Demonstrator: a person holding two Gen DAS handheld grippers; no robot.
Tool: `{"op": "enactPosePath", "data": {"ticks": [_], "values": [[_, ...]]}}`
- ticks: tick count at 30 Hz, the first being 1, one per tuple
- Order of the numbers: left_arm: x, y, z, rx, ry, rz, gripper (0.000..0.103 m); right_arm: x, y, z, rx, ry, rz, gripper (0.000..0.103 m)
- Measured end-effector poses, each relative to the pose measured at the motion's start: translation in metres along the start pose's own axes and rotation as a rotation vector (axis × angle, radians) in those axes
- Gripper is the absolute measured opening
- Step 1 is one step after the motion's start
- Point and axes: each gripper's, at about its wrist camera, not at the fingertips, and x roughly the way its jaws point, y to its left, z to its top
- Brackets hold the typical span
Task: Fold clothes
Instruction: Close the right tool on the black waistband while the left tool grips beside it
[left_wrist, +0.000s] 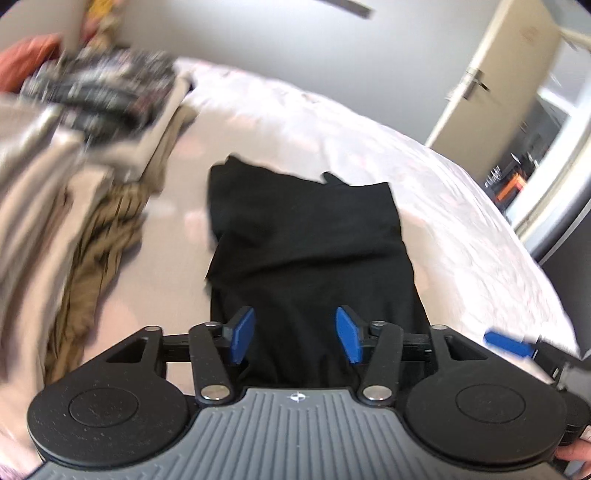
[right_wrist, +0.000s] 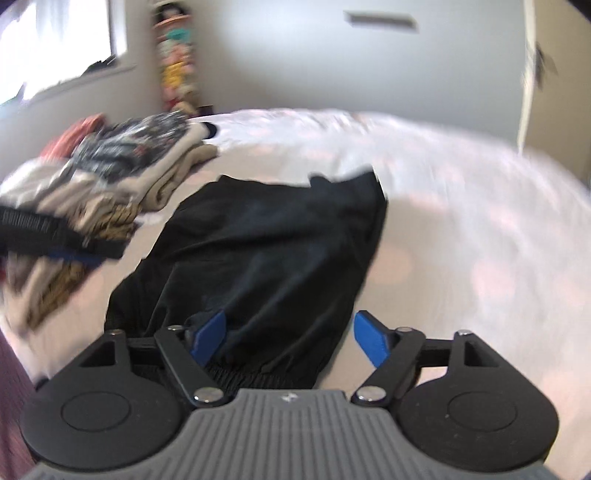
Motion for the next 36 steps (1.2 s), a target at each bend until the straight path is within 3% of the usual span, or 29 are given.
{"op": "enactPosePath", "data": {"ticks": [3,7,11,14,21,27,30,36], "values": [[-0.004,-0.023,0.002,0.158,-0.043,0.016,0.049,-0.009,0.019,0.001,-0.166,-0.057,-0.036,0.084],[-0.010,-0.066,-0.005,0.521,-0.113,0.068,0.058,-0.013,0.038,0.000,-0.334,-0.059,-0.036,0.087],[-0.005,-0.097,-0.032,0.892,-0.077,0.137,0.058,-0.010,0.058,-0.010,-0.491,-0.033,-0.040,0.087],[0.008,-0.103,-0.057,1.055,-0.002,0.138,0.058,-0.008,0.068,-0.021,-0.571,-0.039,-0.033,0.087],[0.020,-0.108,-0.089,1.291,0.111,0.128,0.054,-0.005,0.065,-0.029,-0.581,-0.036,-0.010,0.087],[0.023,-0.104,-0.097,1.409,0.162,0.009,0.054,-0.013,0.059,-0.034,-0.534,-0.052,-0.011,0.087],[0.026,-0.094,-0.096,1.413,0.182,-0.045,0.054,-0.016,0.060,-0.040,-0.559,-0.053,-0.026,0.087],[0.033,-0.081,-0.100,1.356,0.172,-0.120,0.054,-0.015,0.068,-0.047,-0.628,-0.049,0.034,0.084]]}}
